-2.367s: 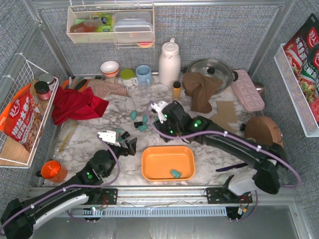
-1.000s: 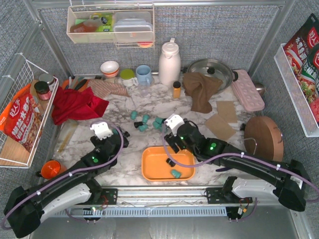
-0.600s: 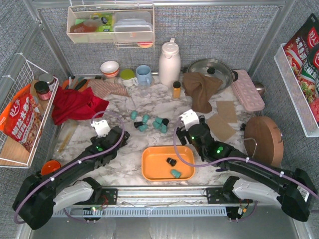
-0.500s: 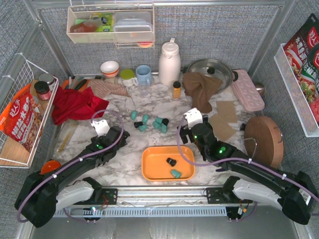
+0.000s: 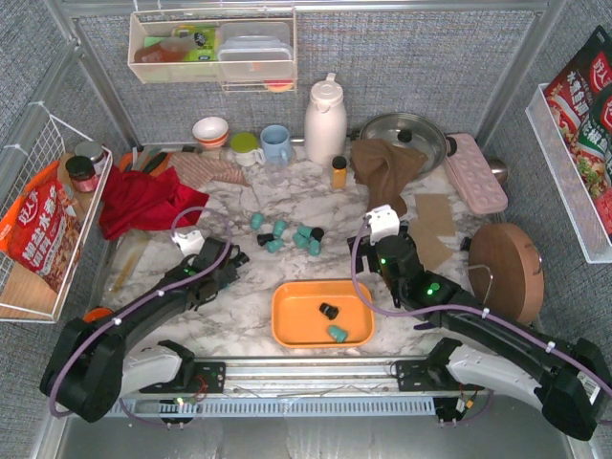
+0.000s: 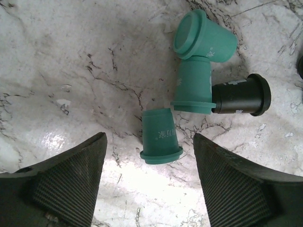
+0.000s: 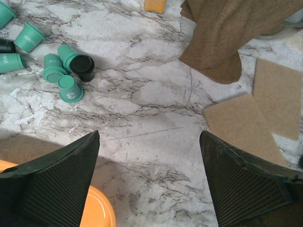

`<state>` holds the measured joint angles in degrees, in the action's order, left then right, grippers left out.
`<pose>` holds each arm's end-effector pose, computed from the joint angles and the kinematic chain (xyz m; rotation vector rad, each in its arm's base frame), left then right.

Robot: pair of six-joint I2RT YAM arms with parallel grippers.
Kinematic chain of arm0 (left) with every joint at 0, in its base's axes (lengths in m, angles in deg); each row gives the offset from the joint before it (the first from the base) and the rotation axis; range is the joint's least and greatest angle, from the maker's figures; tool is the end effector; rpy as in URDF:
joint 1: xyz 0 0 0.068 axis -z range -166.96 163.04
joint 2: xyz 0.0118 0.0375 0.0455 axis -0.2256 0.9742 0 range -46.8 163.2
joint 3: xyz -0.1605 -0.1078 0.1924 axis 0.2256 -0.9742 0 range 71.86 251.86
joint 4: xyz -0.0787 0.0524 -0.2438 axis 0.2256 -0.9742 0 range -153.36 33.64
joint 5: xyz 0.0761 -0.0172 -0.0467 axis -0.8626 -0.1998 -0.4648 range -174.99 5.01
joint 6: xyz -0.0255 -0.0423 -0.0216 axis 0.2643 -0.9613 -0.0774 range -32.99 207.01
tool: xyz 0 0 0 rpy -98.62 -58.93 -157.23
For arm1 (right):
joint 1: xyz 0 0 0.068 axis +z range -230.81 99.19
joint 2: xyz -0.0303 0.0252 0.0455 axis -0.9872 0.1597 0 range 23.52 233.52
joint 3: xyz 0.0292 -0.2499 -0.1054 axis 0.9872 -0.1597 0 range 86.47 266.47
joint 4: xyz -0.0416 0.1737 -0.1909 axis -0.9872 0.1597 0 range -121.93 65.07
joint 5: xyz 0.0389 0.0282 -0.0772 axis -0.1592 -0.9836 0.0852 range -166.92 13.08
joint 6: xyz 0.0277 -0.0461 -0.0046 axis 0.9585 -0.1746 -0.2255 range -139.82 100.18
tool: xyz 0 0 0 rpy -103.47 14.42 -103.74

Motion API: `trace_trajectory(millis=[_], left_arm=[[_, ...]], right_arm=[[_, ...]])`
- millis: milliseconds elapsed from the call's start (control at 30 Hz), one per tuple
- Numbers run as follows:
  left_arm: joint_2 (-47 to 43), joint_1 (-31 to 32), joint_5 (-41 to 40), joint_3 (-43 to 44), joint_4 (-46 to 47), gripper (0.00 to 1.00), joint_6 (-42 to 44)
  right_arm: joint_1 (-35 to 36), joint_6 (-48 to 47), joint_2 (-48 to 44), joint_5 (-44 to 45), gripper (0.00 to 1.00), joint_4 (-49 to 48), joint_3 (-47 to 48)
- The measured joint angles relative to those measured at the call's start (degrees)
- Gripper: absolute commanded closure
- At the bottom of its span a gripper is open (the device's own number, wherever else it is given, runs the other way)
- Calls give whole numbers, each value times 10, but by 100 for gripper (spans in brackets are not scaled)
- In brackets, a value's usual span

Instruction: Mix the coffee capsules in the storage basket

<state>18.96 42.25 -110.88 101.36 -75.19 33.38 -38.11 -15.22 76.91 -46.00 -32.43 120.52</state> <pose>0.1868 -0.0867 0.1707 -0.6759 2.3053 -0.0853 0.1685 0.1308 0.2670 -0.2532 1.8347 0.0613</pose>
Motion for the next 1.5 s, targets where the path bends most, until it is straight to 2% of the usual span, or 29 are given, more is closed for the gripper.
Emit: trace_trajectory(millis=[267, 367, 633, 867, 1167, 1400, 1500], left_arm=[[69, -12, 35, 27, 7, 23, 0], [93, -12, 40, 38, 5, 38, -1], [125, -13, 31, 62, -19, 46, -6], [116, -13, 33, 64, -35, 66, -8], [75, -13, 26, 79, -58, 69, -6], [7, -11, 27, 110, -92, 71, 8], [-22, 15, 50, 131, -86, 71, 25]], right_arm=[[-3, 6, 2, -10, 9, 2, 0], [-3, 6, 3, -11, 9, 2, 0], [-6, 8, 3, -12, 9, 3, 0], [-6, 9, 5, -12, 9, 3, 0], [-6, 9, 5, -12, 9, 4, 0], [-6, 9, 4, -12, 9, 7, 0], [-6, 9, 4, -12, 9, 7, 0]])
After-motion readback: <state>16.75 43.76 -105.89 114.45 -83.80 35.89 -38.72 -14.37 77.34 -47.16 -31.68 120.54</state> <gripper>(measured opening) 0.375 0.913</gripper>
